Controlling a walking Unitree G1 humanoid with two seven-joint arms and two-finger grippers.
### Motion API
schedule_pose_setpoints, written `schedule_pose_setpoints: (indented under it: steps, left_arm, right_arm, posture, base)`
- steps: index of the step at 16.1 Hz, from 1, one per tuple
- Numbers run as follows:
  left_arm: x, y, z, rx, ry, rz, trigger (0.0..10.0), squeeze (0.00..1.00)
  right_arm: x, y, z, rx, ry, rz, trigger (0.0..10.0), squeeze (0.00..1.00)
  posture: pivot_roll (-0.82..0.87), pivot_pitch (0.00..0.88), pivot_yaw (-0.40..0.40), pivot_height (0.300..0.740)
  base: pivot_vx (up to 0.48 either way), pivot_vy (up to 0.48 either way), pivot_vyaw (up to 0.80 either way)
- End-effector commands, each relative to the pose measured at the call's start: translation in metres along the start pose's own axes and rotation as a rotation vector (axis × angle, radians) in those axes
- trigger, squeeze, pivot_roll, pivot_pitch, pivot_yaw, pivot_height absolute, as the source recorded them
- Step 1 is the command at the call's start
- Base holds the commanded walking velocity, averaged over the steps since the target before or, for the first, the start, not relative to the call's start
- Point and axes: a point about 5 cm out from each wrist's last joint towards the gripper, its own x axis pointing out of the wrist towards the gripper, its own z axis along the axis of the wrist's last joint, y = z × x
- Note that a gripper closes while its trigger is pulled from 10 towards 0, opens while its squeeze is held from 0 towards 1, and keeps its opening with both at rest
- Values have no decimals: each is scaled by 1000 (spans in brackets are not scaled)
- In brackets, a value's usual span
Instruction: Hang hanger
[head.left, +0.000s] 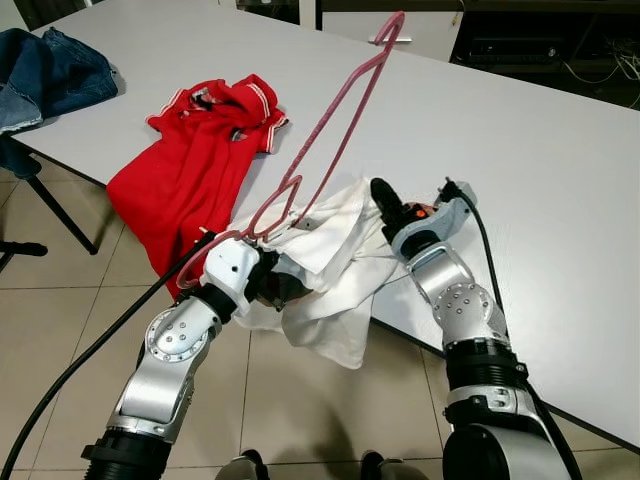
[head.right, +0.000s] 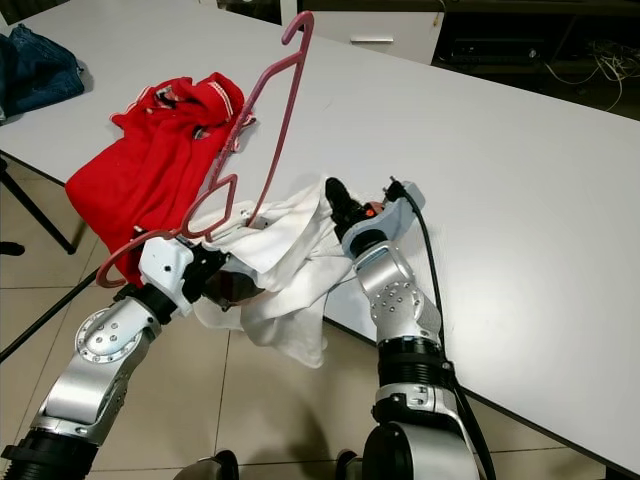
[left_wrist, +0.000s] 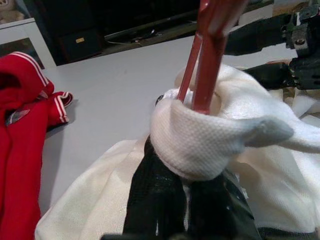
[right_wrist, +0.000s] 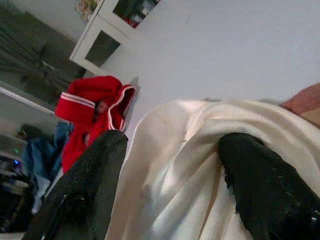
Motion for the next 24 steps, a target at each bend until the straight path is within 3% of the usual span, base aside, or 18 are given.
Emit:
schedule_pose_setpoints:
  steps: [1, 3, 6, 10, 12, 19, 24]
  left_arm:
    - [-10, -7, -27, -29, 139, -25, 10000, 0]
    - [-10, -7, -27, -28, 140, -26, 10000, 0]
    - [-10, -7, -28, -27, 142, -26, 10000, 0]
    - [-8, -8, -28, -26, 140, -36, 10000, 0]
    - [-7, -7, -27, -27, 139, -39, 10000, 0]
    - [-5, -6, -26, -24, 133, -43, 10000, 0]
    - [-8, -6, -27, -23, 136, -35, 10000, 0]
  right_arm:
    - [2, 9, 9, -78, -17, 24, 10000, 427]
    - [1, 8, 11, -109, -16, 20, 10000, 427]
    - [-7, 3, 18, -232, -11, 3, 10000, 431]
    - [-10, 8, 24, -309, 3, -1, 10000, 416]
    - [-12, 10, 26, -299, 2, 13, 10000, 416]
    - [3, 25, -7, -290, 83, 77, 10000, 420]
    - [8, 16, -18, -321, 107, 45, 10000, 427]
  posture:
    - [87, 168, 20, 740]
    - [87, 167, 19, 740]
    - [82, 166, 21, 740]
    - [71, 164, 27, 740]
    - [69, 163, 29, 740]
    - [81, 160, 32, 740]
    - [91, 160, 29, 740]
  base:
    - [0, 0, 0]
    - [0, 0, 0]
    - [0, 0, 0]
    - [0, 0, 0]
    - [0, 0, 0]
    - [0, 0, 0]
    - [0, 0, 0]
